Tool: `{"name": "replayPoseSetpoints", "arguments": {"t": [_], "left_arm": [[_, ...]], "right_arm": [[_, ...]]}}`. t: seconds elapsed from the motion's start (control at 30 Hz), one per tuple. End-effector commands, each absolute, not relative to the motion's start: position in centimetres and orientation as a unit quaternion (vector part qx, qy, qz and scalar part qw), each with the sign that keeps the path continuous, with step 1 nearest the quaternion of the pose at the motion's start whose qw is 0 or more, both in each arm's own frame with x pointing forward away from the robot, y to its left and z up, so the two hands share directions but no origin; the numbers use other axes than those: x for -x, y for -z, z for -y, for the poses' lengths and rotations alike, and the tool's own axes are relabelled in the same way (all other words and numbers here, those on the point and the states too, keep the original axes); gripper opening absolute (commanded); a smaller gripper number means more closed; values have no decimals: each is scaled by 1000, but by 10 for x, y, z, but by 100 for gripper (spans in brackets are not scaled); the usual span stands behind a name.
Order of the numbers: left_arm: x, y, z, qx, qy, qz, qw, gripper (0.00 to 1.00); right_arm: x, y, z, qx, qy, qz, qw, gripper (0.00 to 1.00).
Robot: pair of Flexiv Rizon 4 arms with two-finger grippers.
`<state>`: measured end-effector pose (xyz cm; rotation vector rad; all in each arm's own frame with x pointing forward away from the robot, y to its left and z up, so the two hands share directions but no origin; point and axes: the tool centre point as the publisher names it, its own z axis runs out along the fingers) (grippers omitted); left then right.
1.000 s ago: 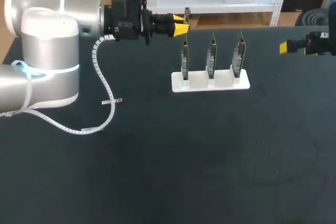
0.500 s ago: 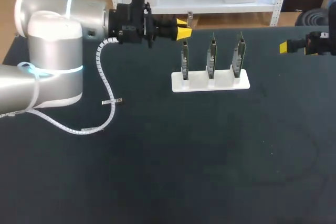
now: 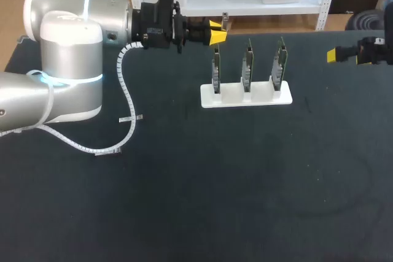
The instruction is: Pick up the optical module with the left hand, and insert it into the network port with the right hand.
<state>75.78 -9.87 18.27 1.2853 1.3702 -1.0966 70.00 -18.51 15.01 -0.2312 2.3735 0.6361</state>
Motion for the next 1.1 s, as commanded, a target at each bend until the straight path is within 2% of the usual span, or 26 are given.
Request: {"name": "replayPoseSetpoints", "arguments": {"t": [0.03, 1.1], "left_arm": [[-759, -182, 97, -527, 445, -557, 462, 0], [-763, -173, 89, -509, 443, -581, 455, 0]], "right_arm": [[-700, -150, 185, 88, -243, -908, 330, 100], [-700, -150, 185, 88, -243, -908, 330, 100]]}}
